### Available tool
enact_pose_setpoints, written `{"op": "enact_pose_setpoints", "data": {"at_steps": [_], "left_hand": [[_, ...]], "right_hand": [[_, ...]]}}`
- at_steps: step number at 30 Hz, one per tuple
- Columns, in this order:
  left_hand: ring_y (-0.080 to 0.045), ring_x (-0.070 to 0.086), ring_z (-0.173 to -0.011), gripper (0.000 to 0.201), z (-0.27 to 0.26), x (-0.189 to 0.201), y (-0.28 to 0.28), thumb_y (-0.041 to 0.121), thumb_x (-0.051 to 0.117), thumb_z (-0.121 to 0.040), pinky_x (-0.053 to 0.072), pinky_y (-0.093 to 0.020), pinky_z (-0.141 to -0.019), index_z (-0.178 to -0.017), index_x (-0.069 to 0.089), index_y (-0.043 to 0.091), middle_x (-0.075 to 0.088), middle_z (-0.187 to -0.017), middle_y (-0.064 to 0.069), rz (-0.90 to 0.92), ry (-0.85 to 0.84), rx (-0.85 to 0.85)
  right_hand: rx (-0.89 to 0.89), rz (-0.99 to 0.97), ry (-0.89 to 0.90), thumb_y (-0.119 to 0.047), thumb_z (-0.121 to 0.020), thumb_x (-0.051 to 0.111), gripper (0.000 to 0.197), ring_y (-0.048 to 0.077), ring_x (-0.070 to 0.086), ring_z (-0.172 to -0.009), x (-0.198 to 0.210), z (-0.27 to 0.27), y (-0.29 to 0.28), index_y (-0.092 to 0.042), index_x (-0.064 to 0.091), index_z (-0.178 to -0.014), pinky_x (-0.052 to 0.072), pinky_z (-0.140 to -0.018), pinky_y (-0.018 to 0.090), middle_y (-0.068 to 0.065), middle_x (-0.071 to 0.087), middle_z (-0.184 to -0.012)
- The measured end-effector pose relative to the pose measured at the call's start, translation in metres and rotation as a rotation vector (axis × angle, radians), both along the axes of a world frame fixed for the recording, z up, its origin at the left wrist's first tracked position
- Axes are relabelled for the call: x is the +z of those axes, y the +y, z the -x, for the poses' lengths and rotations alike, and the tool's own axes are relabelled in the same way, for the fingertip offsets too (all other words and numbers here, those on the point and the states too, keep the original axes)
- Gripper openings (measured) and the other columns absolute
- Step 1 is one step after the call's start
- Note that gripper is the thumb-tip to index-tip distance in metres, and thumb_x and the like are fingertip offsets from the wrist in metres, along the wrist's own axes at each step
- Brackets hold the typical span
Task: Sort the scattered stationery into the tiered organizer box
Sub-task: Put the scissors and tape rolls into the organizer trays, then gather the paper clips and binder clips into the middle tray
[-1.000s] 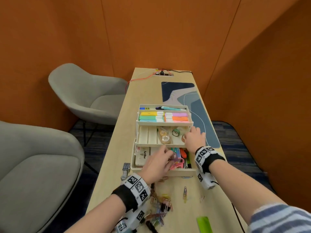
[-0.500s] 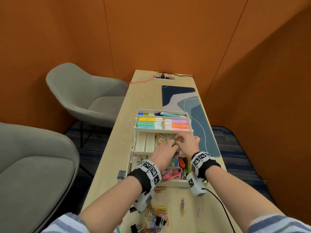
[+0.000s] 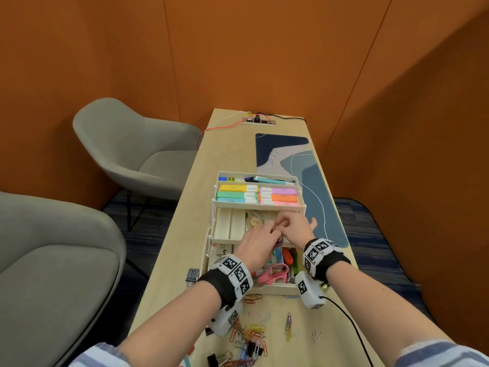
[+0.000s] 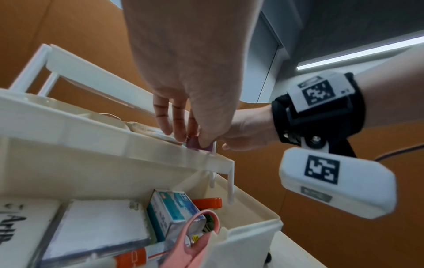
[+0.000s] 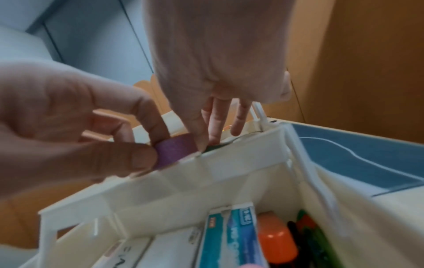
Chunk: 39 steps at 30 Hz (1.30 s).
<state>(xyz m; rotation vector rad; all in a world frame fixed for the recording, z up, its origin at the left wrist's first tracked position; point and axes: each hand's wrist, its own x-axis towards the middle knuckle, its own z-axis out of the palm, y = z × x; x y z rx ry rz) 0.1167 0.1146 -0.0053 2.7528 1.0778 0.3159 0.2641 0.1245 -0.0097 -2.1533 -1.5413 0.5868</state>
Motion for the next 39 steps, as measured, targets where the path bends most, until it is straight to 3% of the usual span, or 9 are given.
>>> {"op": "enact_pose_setpoints", "data": {"at_steps": [3, 7, 12, 15, 20, 25, 32, 36, 39], "left_hand": [[-0.026, 0.052, -0.096, 0.020, 0.001, 0.001, 0.000, 0.012, 0.053, -0.092, 0.033, -0.032, -0.066, -0.112, 0.055, 0.014, 0.048, -0.113, -0.007, -0.002, 0.000, 0.001], [-0.026, 0.050, -0.098, 0.016, -0.003, 0.002, 0.000, 0.014, 0.051, -0.094, 0.033, -0.032, -0.066, -0.109, 0.054, 0.013, 0.047, -0.113, -0.007, -0.012, 0.016, -0.001], [-0.026, 0.047, -0.103, 0.015, -0.020, 0.005, 0.003, 0.014, 0.050, -0.093, 0.038, -0.036, -0.079, -0.108, 0.055, 0.013, 0.050, -0.113, -0.007, -0.021, 0.026, 0.001], [-0.026, 0.047, -0.108, 0.018, -0.030, 0.006, 0.007, 0.014, 0.049, -0.093, 0.037, -0.038, -0.089, -0.110, 0.056, 0.016, 0.053, -0.117, -0.005, -0.005, 0.098, 0.027], [-0.024, 0.048, -0.109, 0.019, -0.042, 0.015, 0.015, 0.026, 0.049, -0.095, 0.031, -0.041, -0.093, -0.107, 0.063, 0.020, 0.059, -0.115, -0.002, -0.108, 0.349, 0.036], [-0.022, 0.054, -0.103, 0.013, -0.046, 0.023, 0.016, 0.027, 0.052, -0.094, 0.030, -0.043, -0.098, -0.094, 0.062, 0.019, 0.063, -0.103, 0.000, -0.124, 0.353, 0.044], [-0.019, 0.050, -0.104, 0.023, -0.005, 0.016, -0.020, 0.029, 0.043, -0.098, 0.034, -0.040, -0.097, -0.109, 0.061, 0.023, 0.059, -0.108, 0.003, -0.008, -0.081, 0.025], [-0.010, 0.050, -0.099, 0.020, 0.050, -0.014, -0.068, 0.026, 0.047, -0.097, 0.045, -0.029, -0.089, -0.111, 0.061, 0.022, 0.058, -0.106, 0.007, 0.128, -0.162, -0.029], [-0.008, 0.049, -0.099, 0.019, 0.088, -0.042, -0.093, 0.022, 0.050, -0.096, 0.046, -0.028, -0.088, -0.109, 0.063, 0.021, 0.058, -0.106, 0.008, 0.195, -0.128, 0.001]], "right_hand": [[0.093, 0.037, -0.055, -0.019, -0.086, 0.058, 0.019, 0.011, 0.051, -0.110, -0.001, -0.003, -0.004, -0.032, 0.070, -0.092, -0.002, -0.110, 0.062, -0.014, 0.068, -0.098], [0.046, -0.062, 0.038, -0.005, -0.090, 0.041, 0.041, 0.012, 0.048, -0.118, 0.015, -0.008, -0.013, -0.033, 0.070, -0.098, 0.003, -0.114, 0.056, -0.014, 0.068, -0.107], [-0.115, -0.239, 0.024, -0.005, -0.091, 0.040, 0.039, 0.016, 0.055, -0.108, 0.022, -0.023, -0.051, -0.033, 0.067, -0.089, 0.024, -0.106, 0.046, -0.010, 0.069, -0.101], [-0.163, -0.268, 0.059, -0.007, -0.093, 0.042, 0.036, 0.015, 0.052, -0.105, 0.015, -0.024, -0.085, -0.034, 0.066, -0.087, 0.026, -0.100, 0.040, -0.010, 0.067, -0.102], [-0.178, -0.286, 0.114, -0.005, -0.091, 0.048, 0.047, 0.011, 0.057, -0.097, 0.001, -0.020, -0.137, -0.048, 0.056, -0.074, 0.035, -0.100, 0.044, -0.020, 0.063, -0.089], [-0.245, -0.272, 0.180, -0.005, -0.091, 0.048, 0.043, 0.009, 0.059, -0.094, -0.021, -0.024, -0.174, -0.044, 0.060, -0.077, 0.041, -0.097, 0.049, -0.021, 0.064, -0.088], [-0.372, -0.155, 0.146, -0.001, -0.088, 0.047, 0.041, 0.017, 0.060, -0.097, -0.056, -0.032, -0.213, -0.039, 0.059, -0.076, 0.042, -0.095, 0.046, -0.009, 0.066, -0.092], [-0.285, 0.054, 0.109, -0.003, -0.089, 0.048, 0.027, 0.022, 0.058, -0.107, -0.079, -0.015, -0.226, -0.019, 0.064, -0.103, 0.043, -0.094, 0.029, 0.006, 0.065, -0.114], [-0.129, 0.166, -0.042, -0.011, -0.090, 0.045, 0.041, 0.021, 0.051, -0.118, -0.091, 0.008, -0.228, -0.016, 0.051, -0.130, 0.041, -0.101, 0.033, 0.005, 0.052, -0.131]]}}
